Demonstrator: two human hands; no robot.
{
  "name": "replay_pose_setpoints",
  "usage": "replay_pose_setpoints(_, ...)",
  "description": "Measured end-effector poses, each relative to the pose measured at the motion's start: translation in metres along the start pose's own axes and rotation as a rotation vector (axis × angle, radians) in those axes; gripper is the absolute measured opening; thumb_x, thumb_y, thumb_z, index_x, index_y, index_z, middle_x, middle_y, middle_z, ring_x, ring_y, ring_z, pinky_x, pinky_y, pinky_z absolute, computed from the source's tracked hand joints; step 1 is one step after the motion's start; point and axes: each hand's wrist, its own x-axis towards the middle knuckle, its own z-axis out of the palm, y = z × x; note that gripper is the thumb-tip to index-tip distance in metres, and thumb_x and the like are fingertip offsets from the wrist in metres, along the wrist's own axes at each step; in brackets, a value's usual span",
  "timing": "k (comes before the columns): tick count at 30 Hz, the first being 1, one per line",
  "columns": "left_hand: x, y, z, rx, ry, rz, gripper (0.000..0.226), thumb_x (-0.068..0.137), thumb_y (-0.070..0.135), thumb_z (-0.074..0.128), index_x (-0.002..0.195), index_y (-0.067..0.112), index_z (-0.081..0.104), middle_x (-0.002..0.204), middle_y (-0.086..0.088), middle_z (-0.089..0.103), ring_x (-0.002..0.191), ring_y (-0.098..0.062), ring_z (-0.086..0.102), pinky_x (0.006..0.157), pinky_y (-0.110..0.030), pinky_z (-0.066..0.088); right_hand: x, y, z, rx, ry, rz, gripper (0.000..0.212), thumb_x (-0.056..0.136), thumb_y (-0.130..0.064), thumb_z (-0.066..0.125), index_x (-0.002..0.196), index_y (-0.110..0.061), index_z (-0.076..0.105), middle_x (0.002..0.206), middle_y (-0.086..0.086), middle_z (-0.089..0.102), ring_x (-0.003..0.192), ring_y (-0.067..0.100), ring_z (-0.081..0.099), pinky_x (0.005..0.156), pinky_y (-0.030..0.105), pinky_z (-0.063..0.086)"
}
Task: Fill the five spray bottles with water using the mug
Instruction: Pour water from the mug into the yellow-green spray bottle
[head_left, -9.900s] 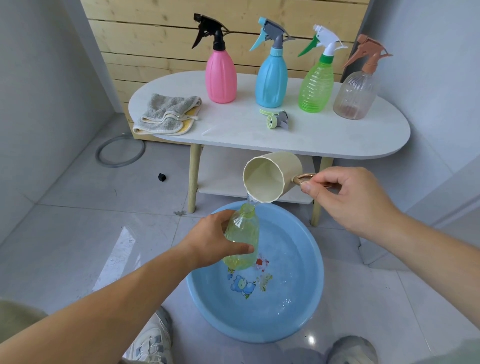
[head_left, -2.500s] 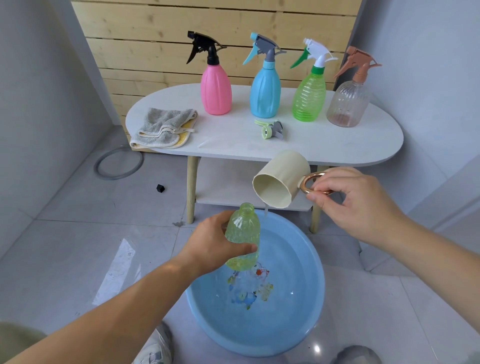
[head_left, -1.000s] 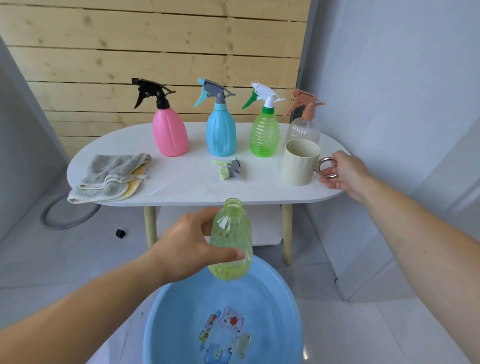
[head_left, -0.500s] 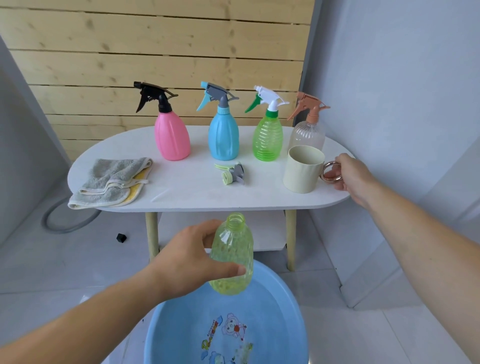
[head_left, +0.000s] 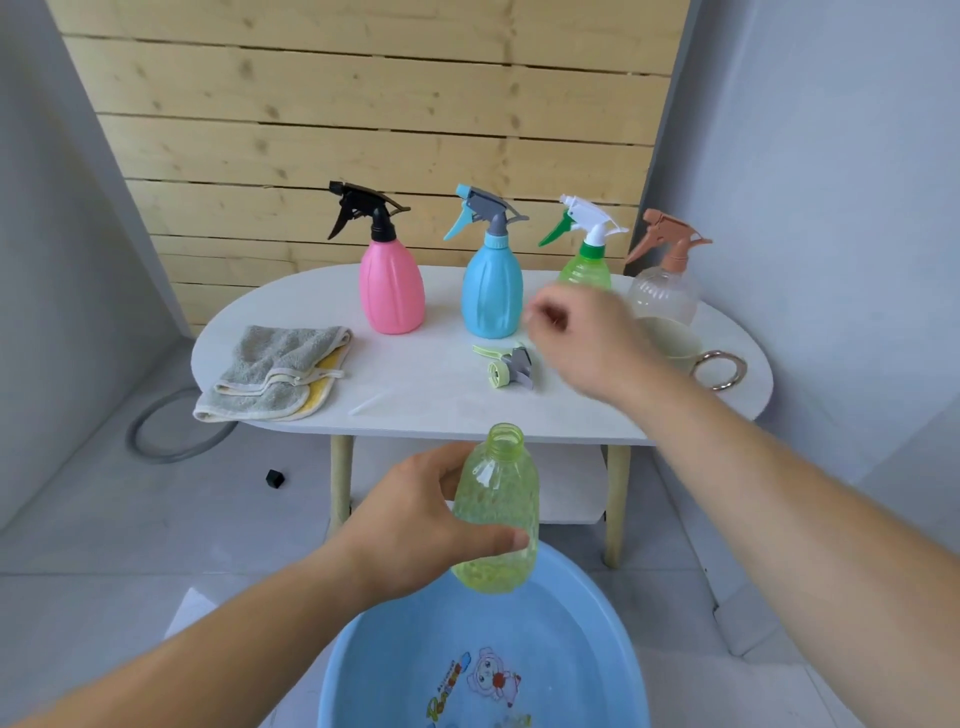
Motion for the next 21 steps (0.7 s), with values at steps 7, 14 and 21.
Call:
replay_pose_setpoints(7, -0.012, -0.011, -0.011, 0.012, 0.045, -0.036, 0.049, 0.07, 0.036, 0.095, 0.111, 0.037, 0.069, 0.103, 0.022, 0.077, 0.102, 0.004, 0.07, 0.098, -0.032, 0.057, 0.003, 0.028, 0.077, -0.273, -0.386, 0.237, 0.056, 0.095, -0.049, 0.054, 0.147, -0.032, 0.04, 0.148, 0.01, 0.038, 0.134, 0.037, 0.032, 0.112, 0.043, 0.031)
replay_pose_setpoints(14, -0.012, -0.019, -0.026, 0.01, 0.073, -0.073, 0.053, 0.067, 0.04, 0.095, 0.113, 0.041, 0.068, 0.104, 0.024, 0.076, 0.102, 0.007, 0.069, 0.096, -0.031, 0.058, 0.002, 0.032, 0.086, -0.274, -0.221, 0.278, 0.041, 0.093, -0.047, 0.057, 0.129, -0.028, 0.056, 0.129, 0.012, 0.044, 0.123, 0.036, 0.041, 0.104, 0.041, 0.036)
replay_pose_setpoints(21, -0.011, -0.017, -0.026, -0.013, 0.077, -0.067, 0.053, 0.068, 0.037, 0.096, 0.114, 0.038, 0.069, 0.105, 0.022, 0.077, 0.102, 0.004, 0.071, 0.097, -0.033, 0.059, 0.0, 0.041, 0.077, -0.188, -0.207, 0.323, 0.029, 0.091, -0.041, 0.064, 0.114, -0.024, 0.064, 0.113, 0.013, 0.058, 0.116, 0.035, 0.043, 0.095, 0.038, 0.035)
